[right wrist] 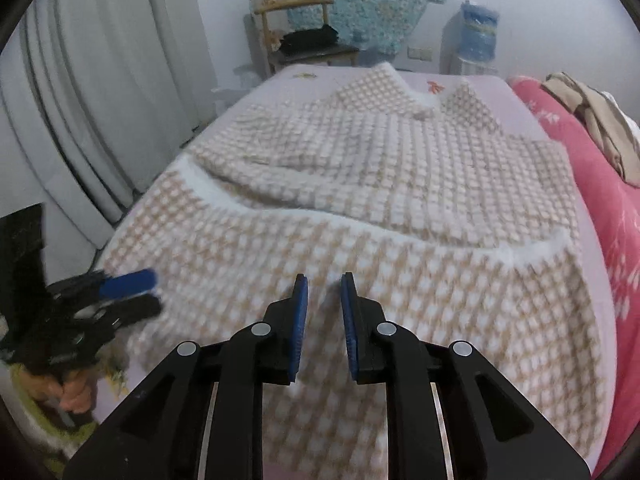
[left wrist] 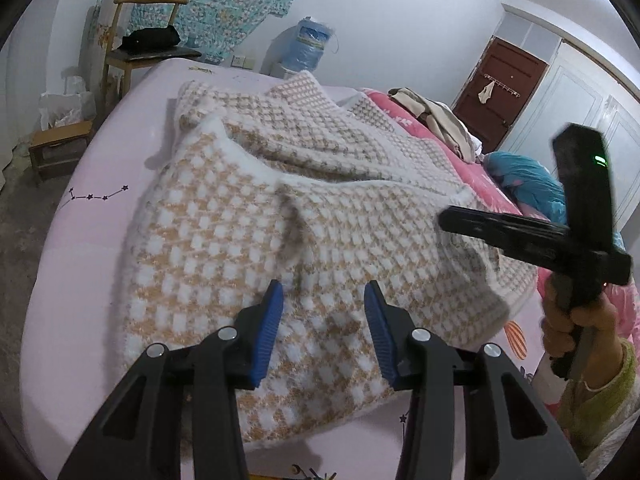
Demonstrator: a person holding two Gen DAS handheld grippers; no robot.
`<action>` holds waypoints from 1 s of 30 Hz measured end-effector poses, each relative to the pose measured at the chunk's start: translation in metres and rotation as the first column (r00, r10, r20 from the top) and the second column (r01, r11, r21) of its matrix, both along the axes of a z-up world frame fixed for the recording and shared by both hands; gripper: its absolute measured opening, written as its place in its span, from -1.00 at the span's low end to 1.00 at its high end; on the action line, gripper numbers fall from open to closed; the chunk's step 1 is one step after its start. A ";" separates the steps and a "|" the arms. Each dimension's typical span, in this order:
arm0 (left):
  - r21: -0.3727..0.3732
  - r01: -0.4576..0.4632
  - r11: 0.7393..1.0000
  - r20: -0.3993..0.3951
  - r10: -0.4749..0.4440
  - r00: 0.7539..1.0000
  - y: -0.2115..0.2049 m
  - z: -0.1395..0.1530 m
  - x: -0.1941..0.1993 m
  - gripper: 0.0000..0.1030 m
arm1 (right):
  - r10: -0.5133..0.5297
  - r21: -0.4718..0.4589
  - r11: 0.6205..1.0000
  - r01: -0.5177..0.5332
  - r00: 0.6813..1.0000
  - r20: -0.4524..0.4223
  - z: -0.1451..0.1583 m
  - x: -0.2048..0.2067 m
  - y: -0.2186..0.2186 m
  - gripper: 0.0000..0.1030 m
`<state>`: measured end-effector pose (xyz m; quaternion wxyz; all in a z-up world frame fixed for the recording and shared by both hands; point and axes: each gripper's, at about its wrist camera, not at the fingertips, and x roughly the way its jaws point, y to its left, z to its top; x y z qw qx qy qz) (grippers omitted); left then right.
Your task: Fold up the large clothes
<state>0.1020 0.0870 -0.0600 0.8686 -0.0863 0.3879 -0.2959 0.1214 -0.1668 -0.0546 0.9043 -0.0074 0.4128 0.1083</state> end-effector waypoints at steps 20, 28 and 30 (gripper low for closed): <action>0.133 0.182 0.974 0.030 -0.187 0.982 -0.085 0.009 -0.024 -0.07 | -0.291 0.073 0.952 0.299 0.952 -0.096 -0.019 -0.027 -0.075 -0.26; 0.134 0.107 0.985 0.014 -0.110 0.994 -0.072 0.018 -0.022 -0.06 | -0.193 0.121 0.973 0.197 0.980 -0.041 0.002 -0.050 -0.063 -0.19; 0.149 0.089 0.985 0.011 -0.092 0.996 -0.062 0.021 -0.026 -0.05 | -0.121 0.091 0.989 0.121 0.993 -0.007 0.009 -0.065 -0.047 -0.05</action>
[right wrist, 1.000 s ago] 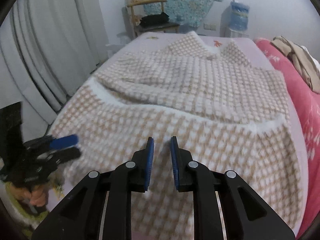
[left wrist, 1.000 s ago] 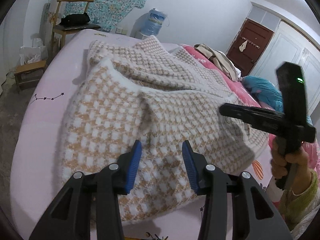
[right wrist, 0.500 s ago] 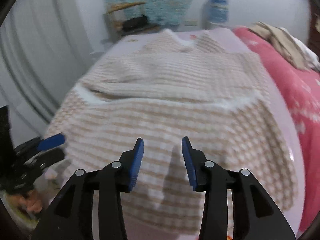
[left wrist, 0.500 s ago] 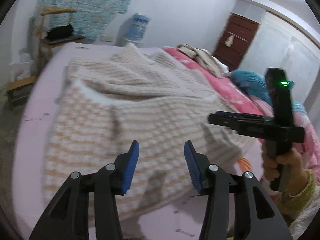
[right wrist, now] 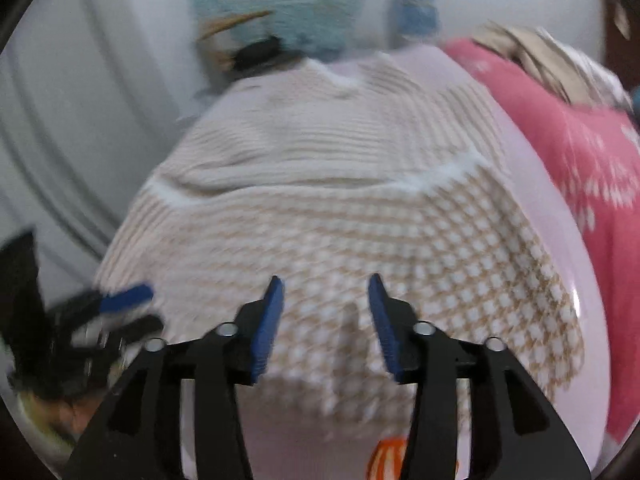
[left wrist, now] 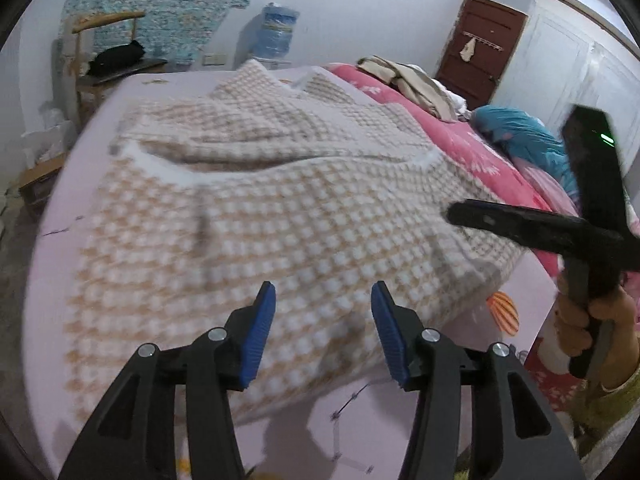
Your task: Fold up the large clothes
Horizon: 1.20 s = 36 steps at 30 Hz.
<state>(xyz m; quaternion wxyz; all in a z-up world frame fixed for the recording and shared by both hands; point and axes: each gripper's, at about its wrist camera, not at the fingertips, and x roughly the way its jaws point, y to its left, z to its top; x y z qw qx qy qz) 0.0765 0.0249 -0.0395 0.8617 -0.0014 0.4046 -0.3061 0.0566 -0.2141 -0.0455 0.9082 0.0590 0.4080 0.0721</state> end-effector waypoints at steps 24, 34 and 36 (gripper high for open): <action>0.139 -0.166 0.976 0.034 0.163 0.986 0.030 -0.009 -0.014 0.06 | 0.125 -0.180 0.974 -0.136 0.990 -0.069 -0.024 -0.030 0.056 0.27; 0.159 -0.229 0.960 0.032 0.227 0.973 0.046 -0.017 -0.002 0.07 | -0.045 -0.065 0.997 0.039 0.995 -0.094 -0.041 -0.031 -0.017 0.27; 0.138 -0.230 0.963 0.028 0.228 0.973 0.048 -0.010 -0.003 0.07 | -0.054 -0.063 0.997 0.048 0.994 -0.096 -0.032 -0.034 -0.021 0.27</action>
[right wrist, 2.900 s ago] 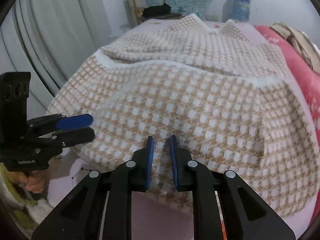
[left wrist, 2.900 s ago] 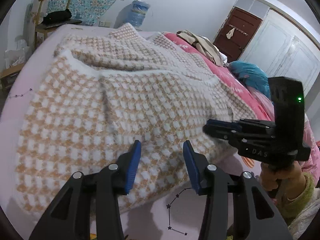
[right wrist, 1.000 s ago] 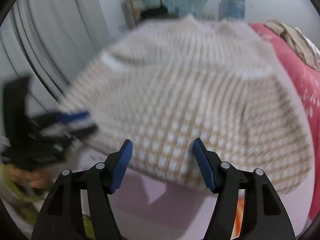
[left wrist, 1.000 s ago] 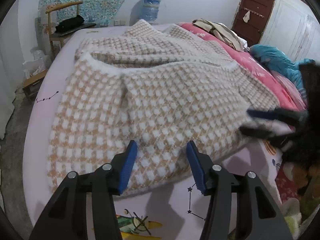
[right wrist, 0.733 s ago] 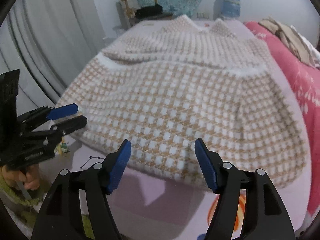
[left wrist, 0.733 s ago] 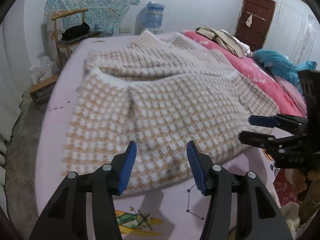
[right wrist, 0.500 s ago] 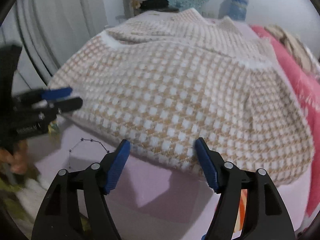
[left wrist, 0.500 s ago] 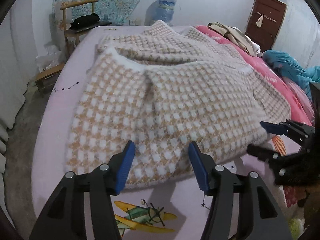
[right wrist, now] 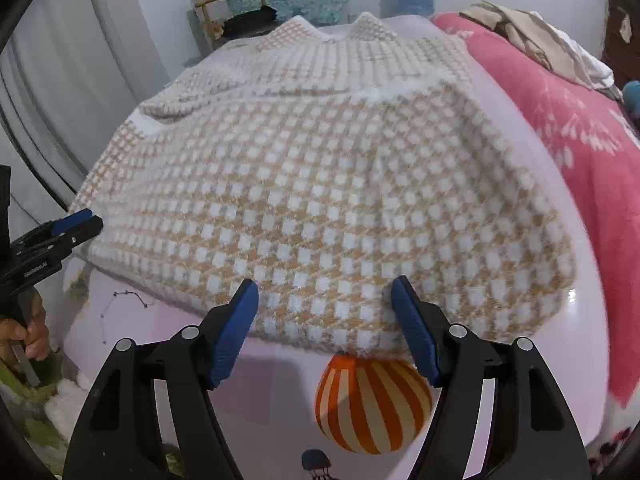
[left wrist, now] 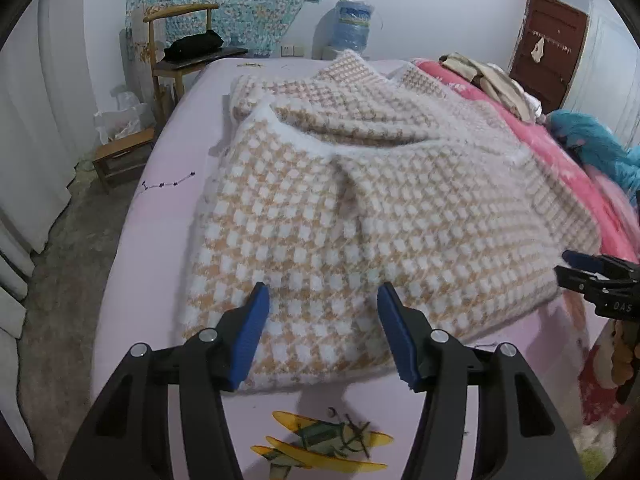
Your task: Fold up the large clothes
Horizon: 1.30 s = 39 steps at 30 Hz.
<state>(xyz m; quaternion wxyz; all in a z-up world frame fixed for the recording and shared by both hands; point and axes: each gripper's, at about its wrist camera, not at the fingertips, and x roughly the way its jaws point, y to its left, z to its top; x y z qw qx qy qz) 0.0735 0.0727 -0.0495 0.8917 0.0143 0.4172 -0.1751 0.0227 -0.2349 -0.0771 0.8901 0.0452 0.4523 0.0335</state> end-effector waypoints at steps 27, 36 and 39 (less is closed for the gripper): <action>0.080 -0.011 0.997 -0.031 0.013 0.999 -0.053 0.024 0.030 0.67 | -0.048 0.117 0.993 0.034 0.991 0.124 0.042 0.021 -0.005 0.58; 0.168 -0.040 0.985 -0.067 0.051 0.996 -0.085 0.007 0.054 0.75 | -0.065 0.073 0.996 0.060 0.996 0.055 0.020 0.046 -0.010 0.58; 0.179 -0.065 0.982 -0.061 0.077 0.995 -0.084 0.004 0.057 0.90 | -0.070 0.065 0.995 0.070 0.998 0.003 0.005 0.058 -0.014 0.59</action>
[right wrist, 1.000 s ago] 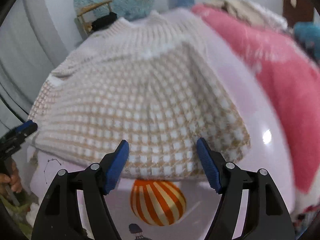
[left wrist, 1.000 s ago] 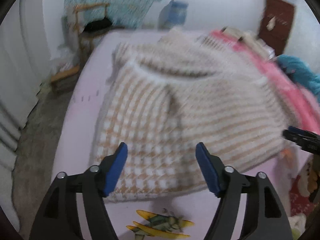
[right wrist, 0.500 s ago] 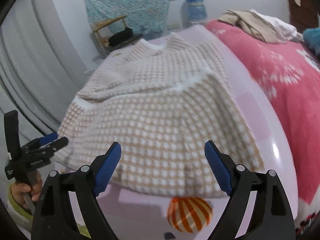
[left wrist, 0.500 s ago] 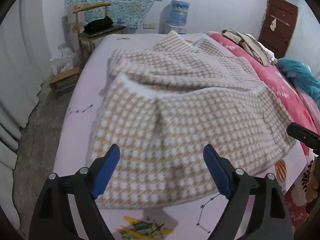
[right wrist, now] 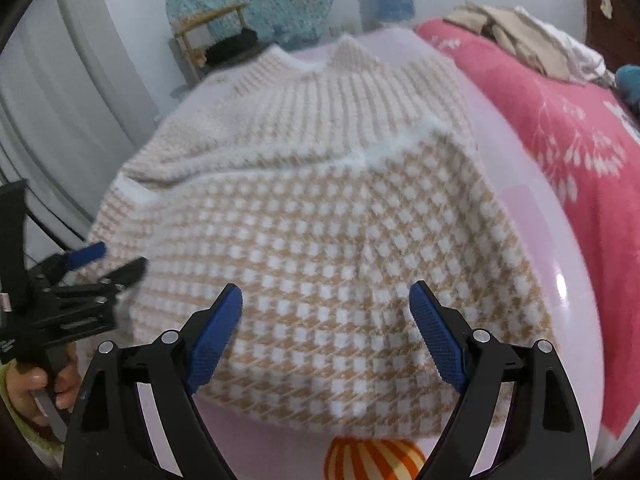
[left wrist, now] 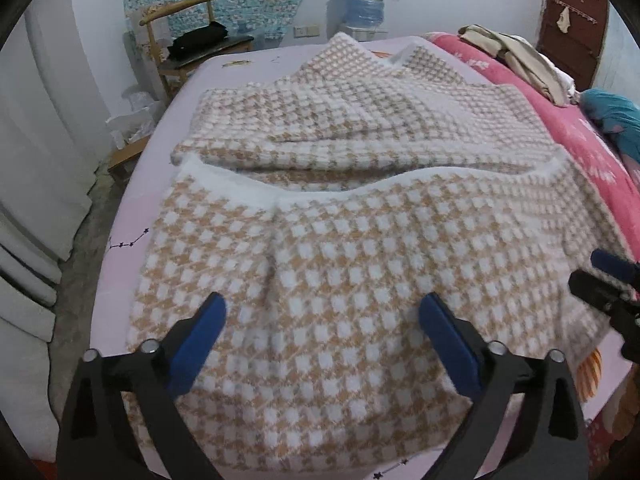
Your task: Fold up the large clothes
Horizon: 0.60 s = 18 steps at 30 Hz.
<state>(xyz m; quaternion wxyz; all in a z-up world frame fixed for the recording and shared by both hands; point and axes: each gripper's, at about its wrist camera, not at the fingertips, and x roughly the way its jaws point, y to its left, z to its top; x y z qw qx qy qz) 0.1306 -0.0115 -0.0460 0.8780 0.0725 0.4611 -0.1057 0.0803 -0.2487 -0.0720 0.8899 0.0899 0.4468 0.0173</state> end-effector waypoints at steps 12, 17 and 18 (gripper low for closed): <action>-0.003 -0.043 0.999 -0.014 0.043 0.999 0.000 -0.002 -0.001 0.90 | 0.006 -0.072 0.997 -0.008 0.999 -0.033 -0.018 0.014 0.006 0.74; -0.005 -0.052 0.999 -0.023 0.052 0.998 0.001 -0.002 -0.001 0.90 | 0.008 -0.049 0.999 -0.010 0.999 -0.033 -0.020 0.015 0.005 0.78; -0.003 -0.052 0.999 -0.023 0.051 0.998 0.001 -0.002 -0.001 0.90 | 0.009 -0.048 0.999 -0.011 0.999 -0.034 -0.019 0.014 0.006 0.79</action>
